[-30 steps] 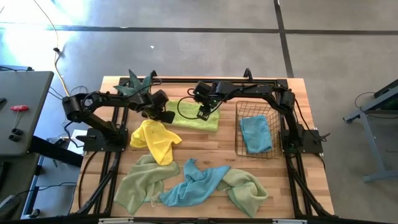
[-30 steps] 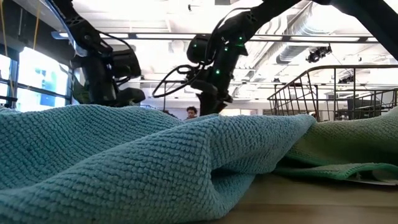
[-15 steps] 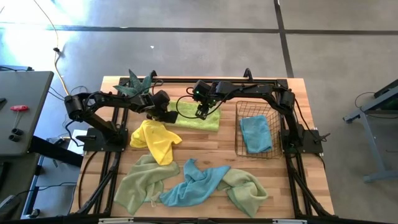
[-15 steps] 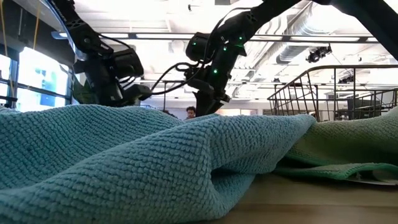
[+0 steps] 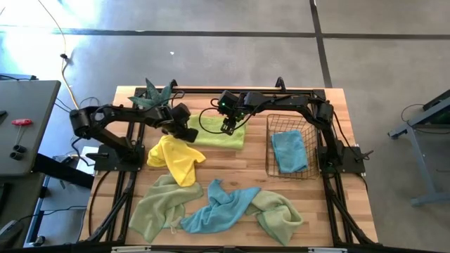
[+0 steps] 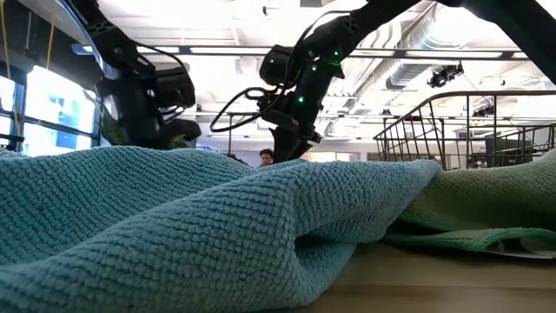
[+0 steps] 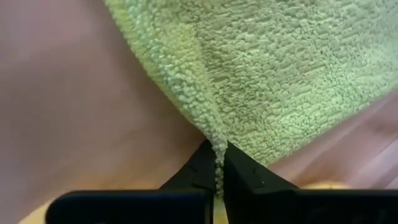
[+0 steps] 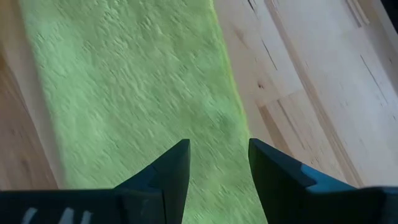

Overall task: Fold microfiber towels
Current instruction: Fold the light green microfiber cloth

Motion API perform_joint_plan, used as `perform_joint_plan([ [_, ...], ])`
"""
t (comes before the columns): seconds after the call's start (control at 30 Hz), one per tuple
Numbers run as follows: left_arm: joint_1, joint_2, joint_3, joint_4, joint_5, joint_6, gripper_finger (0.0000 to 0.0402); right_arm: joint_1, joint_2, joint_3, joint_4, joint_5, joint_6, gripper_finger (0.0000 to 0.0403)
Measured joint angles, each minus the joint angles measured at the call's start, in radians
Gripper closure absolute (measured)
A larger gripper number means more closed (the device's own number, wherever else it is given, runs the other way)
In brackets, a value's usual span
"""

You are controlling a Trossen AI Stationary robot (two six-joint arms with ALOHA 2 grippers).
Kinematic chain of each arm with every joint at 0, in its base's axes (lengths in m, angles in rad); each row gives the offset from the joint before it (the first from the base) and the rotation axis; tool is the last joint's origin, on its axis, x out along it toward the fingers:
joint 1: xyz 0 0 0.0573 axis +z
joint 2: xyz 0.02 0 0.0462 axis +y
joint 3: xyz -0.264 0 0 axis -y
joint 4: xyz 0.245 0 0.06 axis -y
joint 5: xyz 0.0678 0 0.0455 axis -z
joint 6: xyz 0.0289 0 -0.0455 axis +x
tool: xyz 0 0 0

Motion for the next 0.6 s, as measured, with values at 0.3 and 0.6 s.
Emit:
perform_joint_plan([
  [0.3,0.002,-0.152,0.008,-0.094,-0.091,0.037,0.04,0.0,0.0,0.0,0.004,0.0,-0.001,0.0245],
  [0.6,-0.011,-0.165,0.034,-0.121,-0.099,0.045,0.04,0.002,0.0,0.0,0.174,-0.007,0.129,0.0245],
])
